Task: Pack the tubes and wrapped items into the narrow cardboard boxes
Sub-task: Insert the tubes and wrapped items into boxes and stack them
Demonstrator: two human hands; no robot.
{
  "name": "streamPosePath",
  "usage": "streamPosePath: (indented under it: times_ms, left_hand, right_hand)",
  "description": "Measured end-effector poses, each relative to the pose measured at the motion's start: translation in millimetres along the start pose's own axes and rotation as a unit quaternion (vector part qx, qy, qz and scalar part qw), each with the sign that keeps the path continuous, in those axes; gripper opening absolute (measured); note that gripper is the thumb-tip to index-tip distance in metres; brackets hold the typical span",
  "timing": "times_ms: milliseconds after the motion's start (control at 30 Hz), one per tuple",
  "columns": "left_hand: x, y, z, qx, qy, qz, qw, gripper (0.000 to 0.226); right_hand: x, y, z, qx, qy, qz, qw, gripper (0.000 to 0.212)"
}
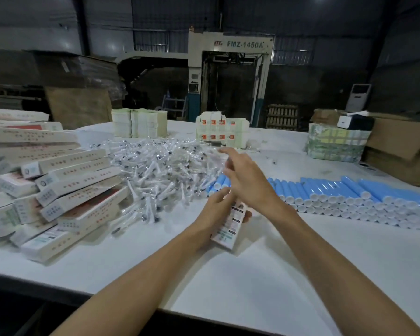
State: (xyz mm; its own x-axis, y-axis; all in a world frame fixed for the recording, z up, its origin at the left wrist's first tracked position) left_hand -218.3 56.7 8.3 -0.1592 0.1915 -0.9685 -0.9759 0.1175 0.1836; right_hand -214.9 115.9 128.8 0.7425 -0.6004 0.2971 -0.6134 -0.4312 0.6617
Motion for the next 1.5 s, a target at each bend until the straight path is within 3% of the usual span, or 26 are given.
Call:
streamPosePath:
  times_ms: [133, 267, 367, 700, 933, 1133, 1233, 1400, 1500]
  left_hand:
    - [3, 1, 11, 0.025, 0.031, -0.001, 0.999, 0.036]
    - [-2, -4, 19, 0.043, 0.064, 0.016, 0.997, 0.036]
    - [-8, -7, 25, 0.051, 0.094, 0.033, 0.994, 0.035]
    - [-15, -8, 26, 0.048, 0.113, 0.064, 0.99, 0.03]
    - [-15, -8, 24, 0.044, 0.136, 0.079, 0.987, 0.034]
    - [-19, -7, 23, 0.051, 0.117, 0.111, 0.986, 0.064]
    - [-23, -9, 24, 0.054, 0.116, 0.125, 0.984, 0.064]
    - [-30, -7, 15, 0.013, 0.079, 0.131, 0.988, 0.065]
    - [-29, -6, 10, 0.008, 0.032, 0.119, 0.992, 0.064]
  right_hand:
    - [-77, -34, -76, -0.184, 0.201, 0.094, 0.957, 0.032]
    - [-120, -61, -95, -0.258, 0.358, 0.144, 0.886, 0.054]
    - [-115, -57, -94, -0.231, 0.367, 0.127, 0.892, 0.062]
    - [-93, -47, -79, -0.145, 0.281, 0.091, 0.944, 0.012]
    - [-81, -47, -66, -0.08, 0.207, 0.075, 0.972, 0.012]
    - [-79, -47, -59, -0.067, 0.216, 0.093, 0.97, 0.008]
    - [-74, -48, -53, -0.052, 0.189, 0.072, 0.978, 0.012]
    - [-80, -60, -55, -0.154, 0.273, 0.092, 0.945, 0.025]
    - [-79, -64, -34, -0.113, 0.321, 0.108, 0.934, 0.037]
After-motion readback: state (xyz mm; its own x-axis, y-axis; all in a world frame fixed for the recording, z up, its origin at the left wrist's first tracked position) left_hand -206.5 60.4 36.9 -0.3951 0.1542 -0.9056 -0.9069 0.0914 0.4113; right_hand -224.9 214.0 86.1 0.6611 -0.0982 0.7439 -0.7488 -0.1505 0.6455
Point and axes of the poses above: each hand's wrist, its own y-axis towards the middle knuckle, its own z-axis out of the palm, x = y × z, the point moved 10 cm from there along y, towards the middle knuckle, and after that the axes turned 2 degrees about -z, right-handed, at the moved point
